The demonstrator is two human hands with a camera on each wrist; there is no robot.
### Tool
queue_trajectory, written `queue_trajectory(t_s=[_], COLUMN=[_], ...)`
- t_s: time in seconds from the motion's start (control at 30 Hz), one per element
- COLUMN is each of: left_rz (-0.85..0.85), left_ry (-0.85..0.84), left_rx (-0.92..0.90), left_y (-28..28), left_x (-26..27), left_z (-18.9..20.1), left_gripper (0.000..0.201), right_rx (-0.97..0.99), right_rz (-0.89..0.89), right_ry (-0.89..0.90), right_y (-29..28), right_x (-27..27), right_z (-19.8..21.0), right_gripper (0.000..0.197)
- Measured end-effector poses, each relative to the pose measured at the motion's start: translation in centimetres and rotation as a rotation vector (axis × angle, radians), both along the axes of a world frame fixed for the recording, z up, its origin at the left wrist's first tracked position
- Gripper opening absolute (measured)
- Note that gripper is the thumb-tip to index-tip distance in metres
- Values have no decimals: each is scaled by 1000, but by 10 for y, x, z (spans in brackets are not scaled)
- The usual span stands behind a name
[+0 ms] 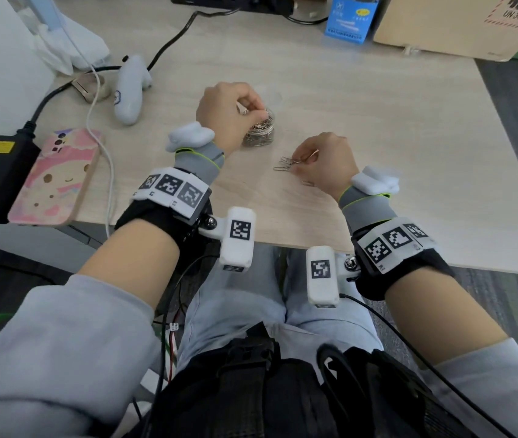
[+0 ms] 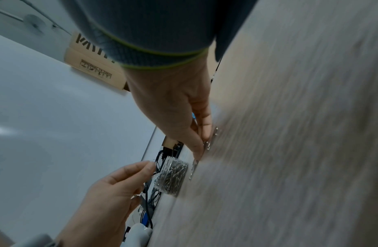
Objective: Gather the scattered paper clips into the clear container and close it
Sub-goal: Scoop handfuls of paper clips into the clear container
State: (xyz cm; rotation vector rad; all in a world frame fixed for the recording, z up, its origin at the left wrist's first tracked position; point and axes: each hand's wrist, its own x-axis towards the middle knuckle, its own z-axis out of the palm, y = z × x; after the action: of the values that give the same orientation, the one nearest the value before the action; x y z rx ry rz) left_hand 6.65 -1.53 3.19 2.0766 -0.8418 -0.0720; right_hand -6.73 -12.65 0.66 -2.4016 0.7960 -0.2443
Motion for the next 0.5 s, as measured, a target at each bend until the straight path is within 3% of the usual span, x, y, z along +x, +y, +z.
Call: queue_trajectory(t_s=[0.1,0.2,0.3,0.5], left_rz=[-8,-28,-189,-465], left_ry=[-11,-17,20,-18], left_rx=[47,-34,-34,284], left_y=[-4,-2,-1,-6], left_x=[4,4,-1,-21], left_z=[-3,-6,-7,-11], left_gripper=[10,10,12,30], right_rx=[22,40,36,86], right_rz=[-7,-2,18,11], right_ry=[15,39,63,-44], right_y=[-1,-2,-5,-7], right_x=[3,5,6,-6], right_z=[0,1,1,1], right_gripper=[15,14,11,11])
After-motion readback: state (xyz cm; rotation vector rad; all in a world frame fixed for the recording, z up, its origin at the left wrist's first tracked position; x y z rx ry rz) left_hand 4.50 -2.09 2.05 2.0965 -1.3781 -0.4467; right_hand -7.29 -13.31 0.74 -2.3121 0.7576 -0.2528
